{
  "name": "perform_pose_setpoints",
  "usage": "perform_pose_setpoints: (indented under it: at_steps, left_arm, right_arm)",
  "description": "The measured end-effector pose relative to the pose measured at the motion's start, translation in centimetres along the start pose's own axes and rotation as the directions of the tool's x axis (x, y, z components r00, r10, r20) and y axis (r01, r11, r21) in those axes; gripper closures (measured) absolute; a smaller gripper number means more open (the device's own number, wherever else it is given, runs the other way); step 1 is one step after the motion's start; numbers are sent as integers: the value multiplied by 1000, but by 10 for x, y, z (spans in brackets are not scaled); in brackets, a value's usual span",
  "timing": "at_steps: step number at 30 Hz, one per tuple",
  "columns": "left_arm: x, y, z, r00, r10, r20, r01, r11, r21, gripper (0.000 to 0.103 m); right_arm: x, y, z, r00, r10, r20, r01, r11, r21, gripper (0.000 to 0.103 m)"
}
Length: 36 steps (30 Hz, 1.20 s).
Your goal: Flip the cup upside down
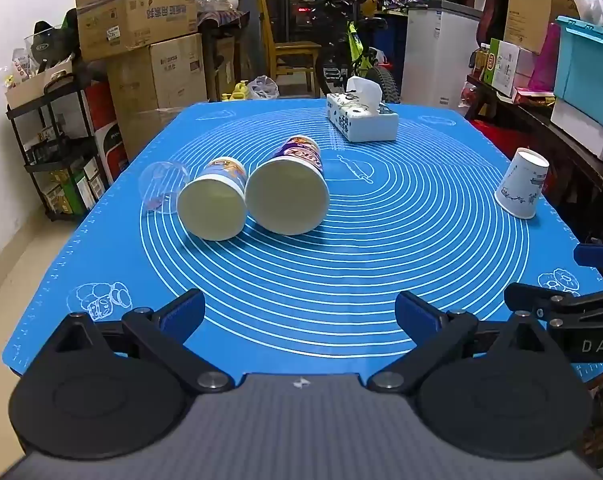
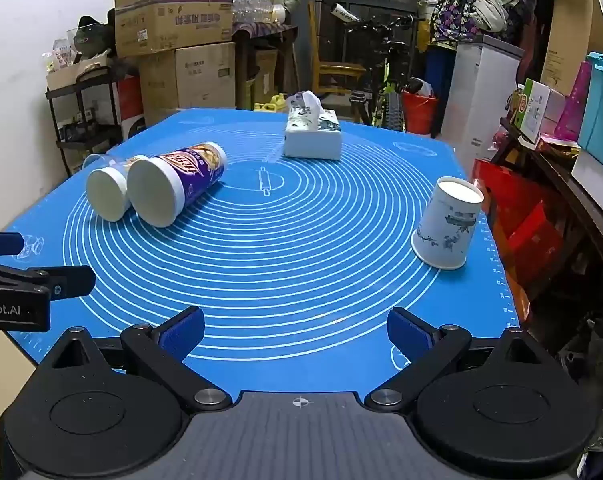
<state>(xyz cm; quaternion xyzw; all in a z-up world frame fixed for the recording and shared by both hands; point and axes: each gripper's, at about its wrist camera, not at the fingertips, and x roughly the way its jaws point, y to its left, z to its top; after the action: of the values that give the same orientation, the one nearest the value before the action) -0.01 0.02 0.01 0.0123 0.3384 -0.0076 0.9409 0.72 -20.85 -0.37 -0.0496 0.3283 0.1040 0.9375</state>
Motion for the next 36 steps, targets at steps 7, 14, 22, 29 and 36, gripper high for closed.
perform_pose_setpoints:
  at_steps: [7,14,22,29,36]
  left_arm:
    - [0,1,0,1000,4,-1,-4,1000,4,3]
    - [2,3,-5,1000,11,1,-11,1000,-3,3]
    - [1,0,-1,1000,14,-6,-14,1000,3,3]
    - [-1,1,-1,1000,14,-3,-14,1000,8,3]
    - [-2,-2,0,1000,18,1,-18,1000,17,3]
  right_arm:
    - [-1,-1,0,1000,-12,-7,12,1000,-4,5]
    - [-4,-5,-5,1000,-10,-7,10,1000,-4,5]
    - [-3,-4,-1,1000,-14,-11,14,1000,1,5]
    - [-3,-5,-1,1000,-15,-12,15,1000,1,5]
    - [-3,-7,-2,1000,-15,-11,15,1000,3,5]
